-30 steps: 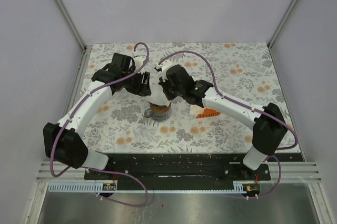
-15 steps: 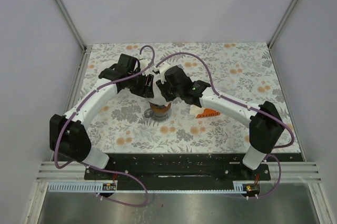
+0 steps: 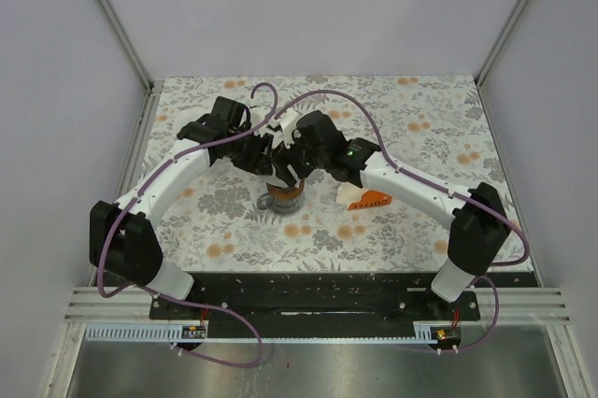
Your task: Place the coffee filter in the dripper
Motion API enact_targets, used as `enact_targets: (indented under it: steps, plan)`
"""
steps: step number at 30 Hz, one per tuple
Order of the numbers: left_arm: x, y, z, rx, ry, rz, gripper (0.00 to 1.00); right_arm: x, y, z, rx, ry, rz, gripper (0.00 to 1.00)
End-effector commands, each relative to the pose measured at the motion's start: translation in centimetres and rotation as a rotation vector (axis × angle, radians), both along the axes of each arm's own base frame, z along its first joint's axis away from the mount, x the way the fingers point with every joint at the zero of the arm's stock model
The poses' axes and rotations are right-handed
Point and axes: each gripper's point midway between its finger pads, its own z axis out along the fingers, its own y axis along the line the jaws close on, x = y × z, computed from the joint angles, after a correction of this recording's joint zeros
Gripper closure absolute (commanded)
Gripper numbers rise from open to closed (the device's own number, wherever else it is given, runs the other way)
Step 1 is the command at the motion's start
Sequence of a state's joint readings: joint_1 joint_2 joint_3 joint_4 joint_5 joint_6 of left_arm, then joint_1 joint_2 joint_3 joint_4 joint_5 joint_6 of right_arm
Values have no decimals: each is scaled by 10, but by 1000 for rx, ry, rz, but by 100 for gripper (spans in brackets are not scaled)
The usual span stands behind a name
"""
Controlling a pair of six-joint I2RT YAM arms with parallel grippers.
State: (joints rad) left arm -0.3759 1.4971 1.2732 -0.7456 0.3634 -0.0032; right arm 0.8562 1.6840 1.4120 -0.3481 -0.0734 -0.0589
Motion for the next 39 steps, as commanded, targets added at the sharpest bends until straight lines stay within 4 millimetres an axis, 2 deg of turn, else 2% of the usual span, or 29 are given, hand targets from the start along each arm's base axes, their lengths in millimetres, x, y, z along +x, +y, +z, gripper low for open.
enact_targets:
  steps: [1,4,6,9,12,13,15,19,29,33,36,39]
  plan:
    - [11,-3,7,-1,-61,-19,53,-7,-1,78,96,-161,124,20]
    - [11,-4,9,-5,-67,-23,53,-13,-8,86,43,-236,213,20]
    - [12,-4,10,-3,-73,-23,53,-26,-12,88,2,-284,331,20]
    - [12,-2,9,4,-75,-23,53,-58,-21,89,-44,-394,595,20]
    - [11,-2,12,1,-83,-28,53,-98,-33,76,-83,-563,927,20]
    - [12,-2,12,3,-82,-27,53,-102,-36,74,-101,-598,974,19]
    - [12,-2,12,5,-85,-25,53,-97,-39,77,-143,-620,979,18]
    - [13,-2,13,4,-89,-28,53,-84,-52,48,-328,-525,1018,17]
    - [12,-2,11,2,-83,-27,52,-42,-33,13,-454,-562,992,16]
    - [12,-3,11,1,-83,-28,52,-42,-21,6,-418,-574,1024,16]
    - [12,-3,10,2,-82,-28,52,-44,-20,-10,-440,-526,1050,19]
    - [13,-3,12,1,-85,-28,52,-43,-23,-25,-478,-477,1060,29]
